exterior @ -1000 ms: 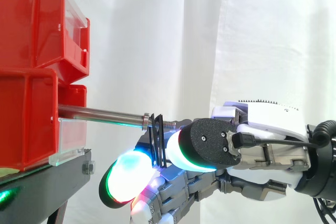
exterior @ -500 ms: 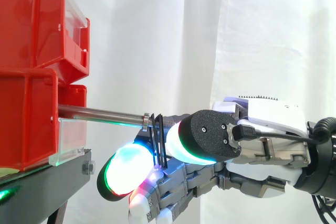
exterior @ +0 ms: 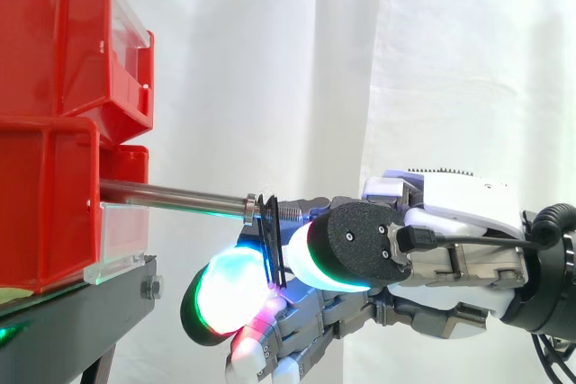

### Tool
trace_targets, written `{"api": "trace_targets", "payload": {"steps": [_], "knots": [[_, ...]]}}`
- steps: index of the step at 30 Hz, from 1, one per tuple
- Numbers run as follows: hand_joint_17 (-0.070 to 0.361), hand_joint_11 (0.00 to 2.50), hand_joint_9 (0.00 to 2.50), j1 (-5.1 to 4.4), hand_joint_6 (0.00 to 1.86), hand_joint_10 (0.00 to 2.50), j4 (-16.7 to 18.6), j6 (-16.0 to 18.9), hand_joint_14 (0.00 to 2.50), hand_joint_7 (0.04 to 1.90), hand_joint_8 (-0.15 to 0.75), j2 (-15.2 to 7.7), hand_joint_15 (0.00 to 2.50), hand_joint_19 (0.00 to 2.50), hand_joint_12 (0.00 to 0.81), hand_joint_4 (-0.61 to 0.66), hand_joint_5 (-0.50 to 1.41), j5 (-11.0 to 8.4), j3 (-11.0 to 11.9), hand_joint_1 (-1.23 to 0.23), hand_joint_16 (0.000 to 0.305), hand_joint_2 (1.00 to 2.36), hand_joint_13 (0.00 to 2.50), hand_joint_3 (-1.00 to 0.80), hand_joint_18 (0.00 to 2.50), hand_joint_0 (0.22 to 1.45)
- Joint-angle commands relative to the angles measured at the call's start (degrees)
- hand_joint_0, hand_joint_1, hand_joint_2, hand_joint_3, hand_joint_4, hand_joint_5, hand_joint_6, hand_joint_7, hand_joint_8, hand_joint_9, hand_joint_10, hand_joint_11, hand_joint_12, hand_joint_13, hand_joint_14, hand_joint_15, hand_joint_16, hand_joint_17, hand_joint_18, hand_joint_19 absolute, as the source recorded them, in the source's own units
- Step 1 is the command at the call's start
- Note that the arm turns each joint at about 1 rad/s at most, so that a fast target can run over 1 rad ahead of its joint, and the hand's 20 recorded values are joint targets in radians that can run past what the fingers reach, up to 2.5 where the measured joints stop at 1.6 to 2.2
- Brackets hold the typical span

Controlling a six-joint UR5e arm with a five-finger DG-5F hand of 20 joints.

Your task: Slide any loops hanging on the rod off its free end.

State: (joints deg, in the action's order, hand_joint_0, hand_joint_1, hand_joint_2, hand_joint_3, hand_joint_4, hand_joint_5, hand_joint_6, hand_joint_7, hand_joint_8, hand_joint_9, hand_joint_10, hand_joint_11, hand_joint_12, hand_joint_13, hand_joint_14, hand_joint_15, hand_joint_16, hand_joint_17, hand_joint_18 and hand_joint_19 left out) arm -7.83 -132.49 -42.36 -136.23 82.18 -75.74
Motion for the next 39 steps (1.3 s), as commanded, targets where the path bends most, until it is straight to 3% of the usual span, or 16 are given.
{"api": "trace_targets", "payload": {"steps": [1,7,26,39], "knots": [[0.086,0.3,0.86,0.19,0.5,0.01,-0.05,0.0,0.01,1.25,0.253,0.0,0.14,0.41,0.262,0.16,-0.13,0.26,-0.03,-0.65,0.038,1.01,0.85,-0.43,0.82,0.58],[0.086,0.29,0.86,0.28,0.51,0.01,-0.05,0.0,0.01,1.3,0.253,0.0,0.14,0.41,0.263,0.15,-0.13,0.26,-0.03,-0.65,0.038,1.01,0.84,-0.43,0.82,0.58],[0.085,0.31,0.86,0.28,0.74,0.01,-0.05,0.0,0.0,1.0,0.252,0.0,0.14,0.41,0.261,0.14,-0.18,0.26,-0.03,-0.66,0.038,1.01,0.84,-0.39,0.81,0.59],[0.085,0.33,0.86,0.36,0.87,0.01,-0.05,0.0,0.01,0.98,0.259,0.0,0.14,0.41,0.26,0.09,-0.2,0.35,0.06,-0.66,0.038,1.01,0.83,-0.33,0.81,0.59]]}}
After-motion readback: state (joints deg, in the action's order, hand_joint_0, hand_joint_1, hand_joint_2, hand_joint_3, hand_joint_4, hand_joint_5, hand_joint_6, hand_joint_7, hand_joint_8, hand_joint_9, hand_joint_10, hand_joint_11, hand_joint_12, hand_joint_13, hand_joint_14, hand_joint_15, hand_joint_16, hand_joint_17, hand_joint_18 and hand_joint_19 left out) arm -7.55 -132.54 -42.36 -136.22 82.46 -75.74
